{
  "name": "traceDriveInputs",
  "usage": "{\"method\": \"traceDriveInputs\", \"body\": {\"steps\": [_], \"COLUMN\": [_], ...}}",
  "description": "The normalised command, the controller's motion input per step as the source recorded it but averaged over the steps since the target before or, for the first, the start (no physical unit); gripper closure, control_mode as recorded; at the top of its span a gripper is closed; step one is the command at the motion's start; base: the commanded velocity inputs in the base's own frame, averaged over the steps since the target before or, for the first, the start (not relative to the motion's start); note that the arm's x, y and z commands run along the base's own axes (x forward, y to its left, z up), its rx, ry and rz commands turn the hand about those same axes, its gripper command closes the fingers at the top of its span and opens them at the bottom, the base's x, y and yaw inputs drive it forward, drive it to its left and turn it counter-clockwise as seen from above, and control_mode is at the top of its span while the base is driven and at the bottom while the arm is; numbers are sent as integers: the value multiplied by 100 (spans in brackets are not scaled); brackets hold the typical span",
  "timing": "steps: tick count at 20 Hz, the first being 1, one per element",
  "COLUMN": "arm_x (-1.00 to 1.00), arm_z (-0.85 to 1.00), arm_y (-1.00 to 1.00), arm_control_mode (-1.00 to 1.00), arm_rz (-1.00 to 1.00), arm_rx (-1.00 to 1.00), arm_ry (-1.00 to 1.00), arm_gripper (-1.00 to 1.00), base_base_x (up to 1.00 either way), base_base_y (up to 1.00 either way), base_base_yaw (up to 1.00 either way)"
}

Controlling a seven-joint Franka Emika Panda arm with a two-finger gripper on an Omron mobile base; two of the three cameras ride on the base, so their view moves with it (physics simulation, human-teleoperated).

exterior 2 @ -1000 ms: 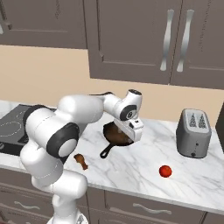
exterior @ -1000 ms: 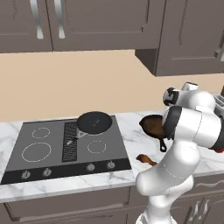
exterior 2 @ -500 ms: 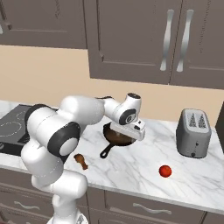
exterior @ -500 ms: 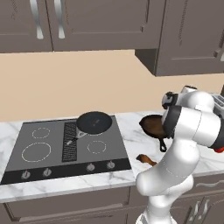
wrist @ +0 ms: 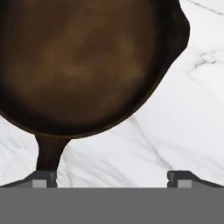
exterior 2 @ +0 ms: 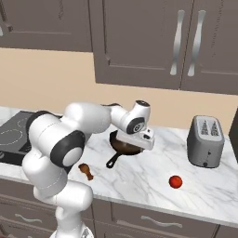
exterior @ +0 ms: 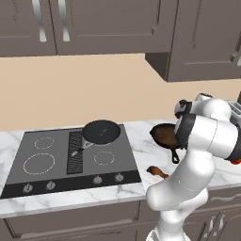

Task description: Place both pans onto different burners. Then place the tomato and the chicken drumstick on different pans.

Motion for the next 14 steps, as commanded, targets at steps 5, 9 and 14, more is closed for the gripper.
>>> {"method": "traceDriveInputs", "body": {"steps": [5,9,14], "arm_x": [-31,-17,4], "arm_z": [-15,-5,-7], "arm_y": [49,58,38], "arm_control_mode": [-100,-100,-100], "arm_rz": [-7,-8,-3], "arm_rx": [0,0,0], "arm_ry": [0,0,0], "arm_gripper": [-100,-100,-100], "base_base_x": [0,0,0], "base_base_y": [0,0,0], "base_base_yaw": [0,0,0]}}
